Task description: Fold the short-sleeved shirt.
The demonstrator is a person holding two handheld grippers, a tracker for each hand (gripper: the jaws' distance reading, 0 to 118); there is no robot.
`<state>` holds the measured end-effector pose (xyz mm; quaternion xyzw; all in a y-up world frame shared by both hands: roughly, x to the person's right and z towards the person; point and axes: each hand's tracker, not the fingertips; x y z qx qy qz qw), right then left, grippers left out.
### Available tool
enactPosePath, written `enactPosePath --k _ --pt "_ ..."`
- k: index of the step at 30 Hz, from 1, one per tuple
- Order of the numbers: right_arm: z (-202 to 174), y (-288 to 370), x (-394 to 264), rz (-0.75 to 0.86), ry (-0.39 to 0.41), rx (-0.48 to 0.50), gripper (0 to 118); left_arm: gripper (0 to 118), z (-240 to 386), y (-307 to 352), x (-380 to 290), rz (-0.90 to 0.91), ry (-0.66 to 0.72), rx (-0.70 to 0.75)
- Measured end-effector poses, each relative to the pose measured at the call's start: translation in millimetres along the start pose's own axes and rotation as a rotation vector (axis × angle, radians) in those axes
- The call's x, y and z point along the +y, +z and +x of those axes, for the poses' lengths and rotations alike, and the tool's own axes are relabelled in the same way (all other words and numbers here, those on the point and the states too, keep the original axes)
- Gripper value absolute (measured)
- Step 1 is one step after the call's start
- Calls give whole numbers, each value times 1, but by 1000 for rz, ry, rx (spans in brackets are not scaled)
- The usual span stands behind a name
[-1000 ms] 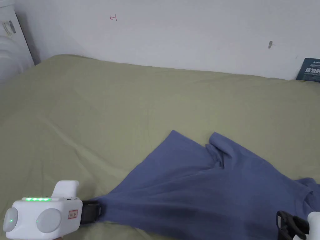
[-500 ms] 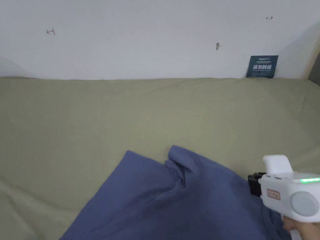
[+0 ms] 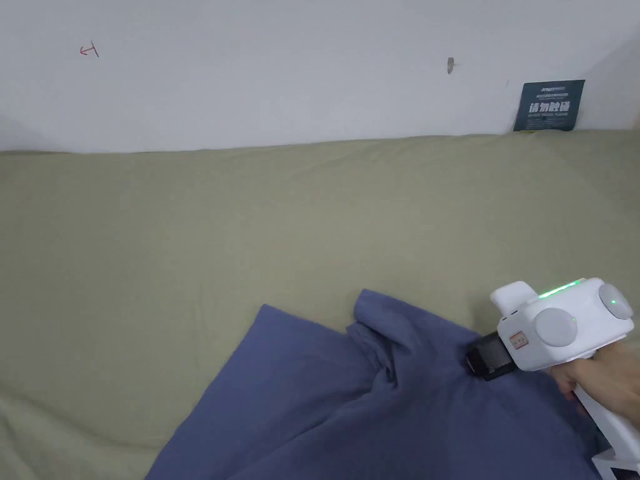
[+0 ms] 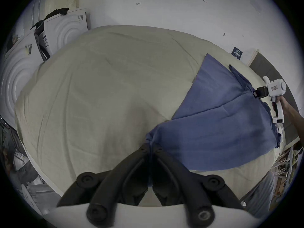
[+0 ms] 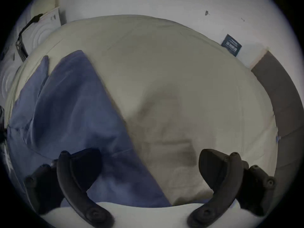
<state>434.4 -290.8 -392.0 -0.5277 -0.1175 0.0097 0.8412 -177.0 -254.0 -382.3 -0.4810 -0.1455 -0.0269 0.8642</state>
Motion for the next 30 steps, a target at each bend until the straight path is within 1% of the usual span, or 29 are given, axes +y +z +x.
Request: enactPosePath --k 1,2,3,4,5,6,7,9,12,14,16,17,18,20,24,26,28,30 --pt "0 4 -1 -4 -24 20 108 1 2 -1 -2 1 -3 0" --pt "0 10 -2 9 -13 84 94 1 3 -1 -1 -1 -3 0" --pt "-3 21 -1 10 -5 55 75 1 3 -2 1 -4 -4 1" --pt "-5 31 -1 28 9 66 38 1 3 -2 4 -7 -6 3" --pt "-4 41 -1 49 18 129 3 1 5 -1 1 -4 -10 5" --pt "-5 49 -4 67 34 141 3 1 5 0 1 -6 -13 7" --pt "-14 64 1 72 25 91 3 1 6 1 3 -9 -16 10" --pt "-15 94 0 136 47 95 3 1 0 2 3 -8 -15 10" --pt "-9 139 -14 223 27 99 3 1 -12 10 6 10 -19 33" --pt "-6 177 -21 283 39 96 3 1 -4 31 6 61 -24 35" --pt "-3 215 -31 341 63 78 3 1 -1 53 19 117 -29 26" --pt "-1 235 -35 376 62 62 3 1 11 69 23 143 -45 24" --pt "1 253 -38 410 55 49 3 1 18 83 30 175 -61 21" --pt "11 291 -41 471 26 58 3 1 28 111 50 242 -82 10" --pt "29 368 -50 597 -6 17 3 1 54 171 94 366 -95 -44" --pt "39 407 -55 674 -47 8 3 1 69 201 120 422 -129 -53" --pt "42 448 -60 751 -74 -20 3 1 85 228 145 462 -166 -36" --pt "48 480 -62 810 -102 -65 3 1 97 251 170 492 -174 -43"
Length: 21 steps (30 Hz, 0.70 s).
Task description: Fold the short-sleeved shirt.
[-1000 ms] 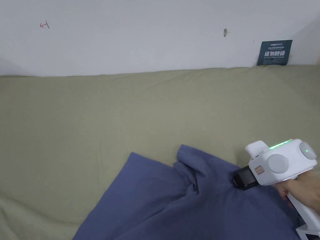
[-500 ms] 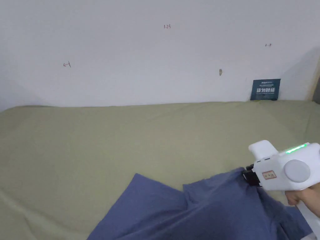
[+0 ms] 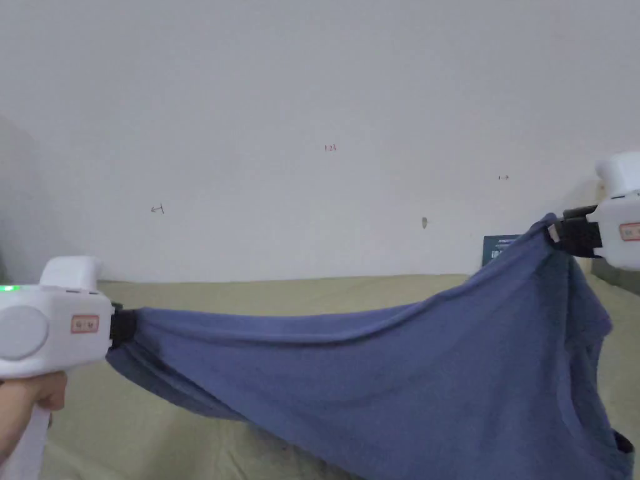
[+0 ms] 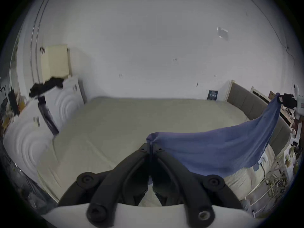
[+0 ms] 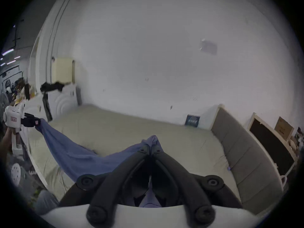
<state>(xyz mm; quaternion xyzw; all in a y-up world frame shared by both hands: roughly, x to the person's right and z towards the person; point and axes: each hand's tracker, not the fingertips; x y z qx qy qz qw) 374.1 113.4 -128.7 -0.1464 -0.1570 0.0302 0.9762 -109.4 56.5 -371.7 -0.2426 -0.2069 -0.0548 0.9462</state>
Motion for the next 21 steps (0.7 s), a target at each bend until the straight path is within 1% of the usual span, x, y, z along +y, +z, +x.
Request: enactPosePath --k 4,7,9,13,16,21 --pt "20 21 42 68 -55 -55 3 1 11 8 69 41 -1 3" --pt "37 11 66 75 -118 -45 3 1 17 2 107 68 -19 43" --pt "45 1 77 81 -140 -59 3 1 20 -1 123 75 -16 59" --pt "54 -24 96 82 -127 -104 3 1 27 -16 150 84 -57 115" --pt "60 -50 109 78 -120 -117 3 1 31 -24 168 110 -30 113" --pt "71 -97 128 83 -152 -137 3 1 40 -55 199 115 -35 133"
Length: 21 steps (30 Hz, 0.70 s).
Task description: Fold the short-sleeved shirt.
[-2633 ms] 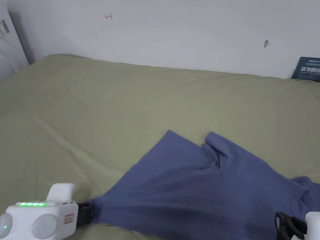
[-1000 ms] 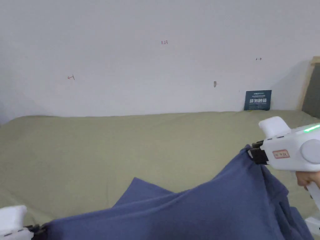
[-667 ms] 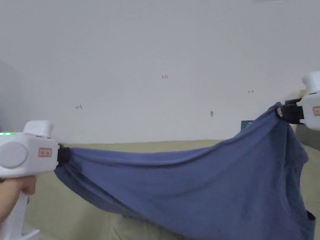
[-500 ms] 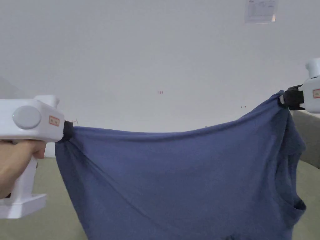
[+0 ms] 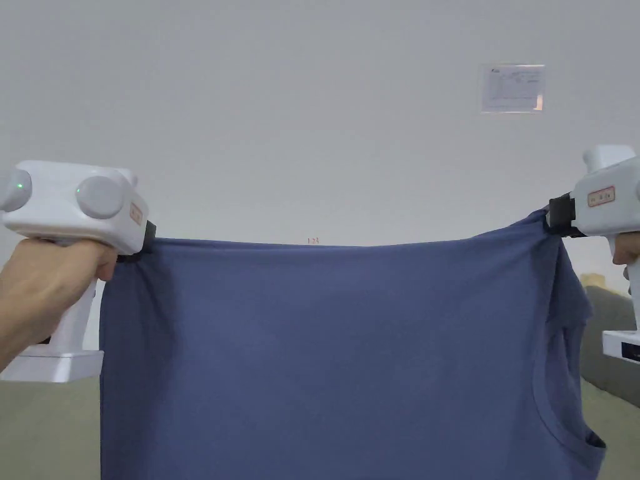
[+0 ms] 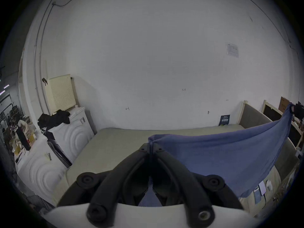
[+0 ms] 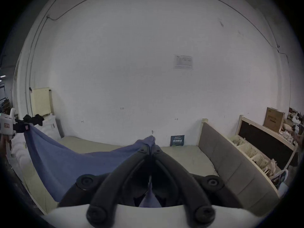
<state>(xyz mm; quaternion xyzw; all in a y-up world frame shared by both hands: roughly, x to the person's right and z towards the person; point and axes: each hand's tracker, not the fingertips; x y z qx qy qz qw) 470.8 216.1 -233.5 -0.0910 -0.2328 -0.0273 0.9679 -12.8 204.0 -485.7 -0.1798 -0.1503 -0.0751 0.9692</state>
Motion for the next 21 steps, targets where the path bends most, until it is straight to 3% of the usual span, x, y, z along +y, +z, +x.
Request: enactPosePath --k 10,21 --pt "-17 -110 16 -16 42 -36 3 1 6 -119 34 -5 29 46" --pt "-45 -191 -10 -19 56 -58 3 1 5 -210 7 -33 20 101"
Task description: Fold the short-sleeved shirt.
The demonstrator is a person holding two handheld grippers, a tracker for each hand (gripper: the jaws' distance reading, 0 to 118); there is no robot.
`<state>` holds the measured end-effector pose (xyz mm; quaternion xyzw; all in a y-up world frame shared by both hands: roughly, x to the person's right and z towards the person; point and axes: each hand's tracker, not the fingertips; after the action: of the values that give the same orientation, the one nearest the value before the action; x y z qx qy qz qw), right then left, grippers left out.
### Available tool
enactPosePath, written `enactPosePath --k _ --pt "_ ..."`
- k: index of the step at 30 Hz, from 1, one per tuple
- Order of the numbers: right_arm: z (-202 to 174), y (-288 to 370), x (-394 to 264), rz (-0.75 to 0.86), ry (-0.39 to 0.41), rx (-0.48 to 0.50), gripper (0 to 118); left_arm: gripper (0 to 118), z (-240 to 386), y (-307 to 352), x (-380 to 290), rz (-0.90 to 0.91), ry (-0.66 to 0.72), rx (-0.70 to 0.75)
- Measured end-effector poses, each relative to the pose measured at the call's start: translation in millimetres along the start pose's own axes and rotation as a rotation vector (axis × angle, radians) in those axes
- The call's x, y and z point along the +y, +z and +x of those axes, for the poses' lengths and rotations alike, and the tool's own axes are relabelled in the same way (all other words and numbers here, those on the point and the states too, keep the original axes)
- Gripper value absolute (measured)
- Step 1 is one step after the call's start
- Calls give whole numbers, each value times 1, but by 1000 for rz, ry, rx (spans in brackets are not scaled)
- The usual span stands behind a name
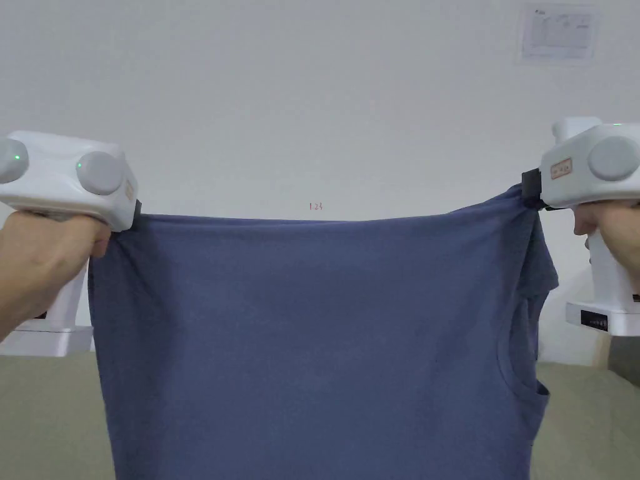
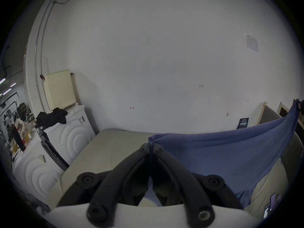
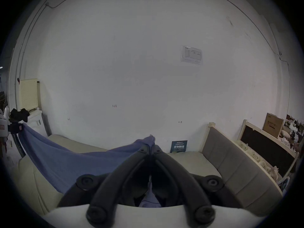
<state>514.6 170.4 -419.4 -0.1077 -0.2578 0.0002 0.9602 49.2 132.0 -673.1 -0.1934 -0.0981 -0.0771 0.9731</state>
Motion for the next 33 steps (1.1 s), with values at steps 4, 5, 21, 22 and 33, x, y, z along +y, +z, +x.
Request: enactPosePath --k 4,5,21,22,33 --pt "-4 -13 -34 -60 23 -6 3 1 1 -20 -33 -40 4 -17" --pt "-3 -14 -45 -67 12 -4 3 1 2 -23 -43 -60 -4 -23" --pt "-1 150 -326 -350 -75 136 3 1 -18 63 -321 -314 -79 -111" --pt "-1 166 -344 -388 -77 124 3 1 -23 76 -341 -327 -82 -125" --pt "29 315 -473 -519 -150 127 3 1 -78 191 -458 -396 11 -188"
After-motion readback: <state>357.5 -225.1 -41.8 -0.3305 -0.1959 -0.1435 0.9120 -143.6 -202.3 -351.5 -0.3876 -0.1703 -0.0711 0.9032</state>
